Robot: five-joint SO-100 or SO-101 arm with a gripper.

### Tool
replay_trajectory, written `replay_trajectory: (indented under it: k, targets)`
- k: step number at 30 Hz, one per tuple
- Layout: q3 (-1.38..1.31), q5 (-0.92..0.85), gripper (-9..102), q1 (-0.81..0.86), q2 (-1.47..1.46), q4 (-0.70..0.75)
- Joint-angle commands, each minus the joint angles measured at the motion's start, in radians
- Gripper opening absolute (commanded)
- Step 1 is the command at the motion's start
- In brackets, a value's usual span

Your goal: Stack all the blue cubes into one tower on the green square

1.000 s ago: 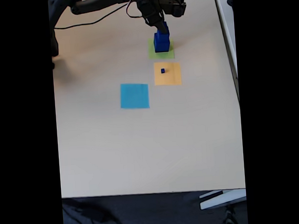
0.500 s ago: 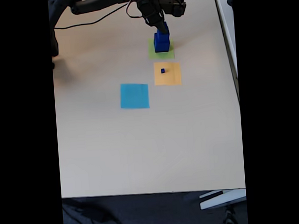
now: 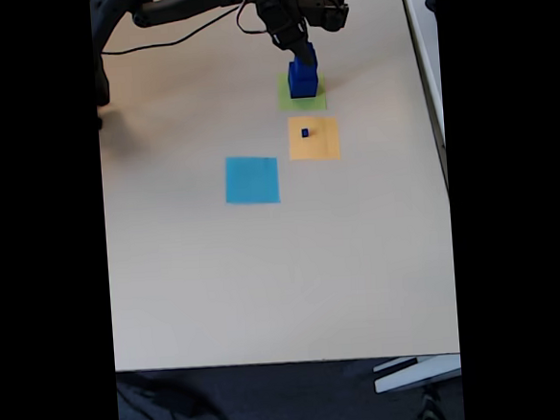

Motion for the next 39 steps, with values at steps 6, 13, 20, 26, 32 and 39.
replay_trajectory:
  k: [6, 13, 20, 26, 32, 39]
  targets:
    - [-0.015, -0.023, 21, 0.009, 0.054, -0.037]
    - [-0.023, -0.031, 24, 0.008, 0.054, -0.06]
    - [-0.034, -0.048, 28, 0.005, 0.049, -0.084]
    - [-0.061, -0.086, 31, 0.003, 0.04, -0.123]
    - [-0.081, -0.121, 32, 0.008, 0.037, -0.161]
    - [-0.101, -0.221, 32, 0.035, 0.041, -0.259]
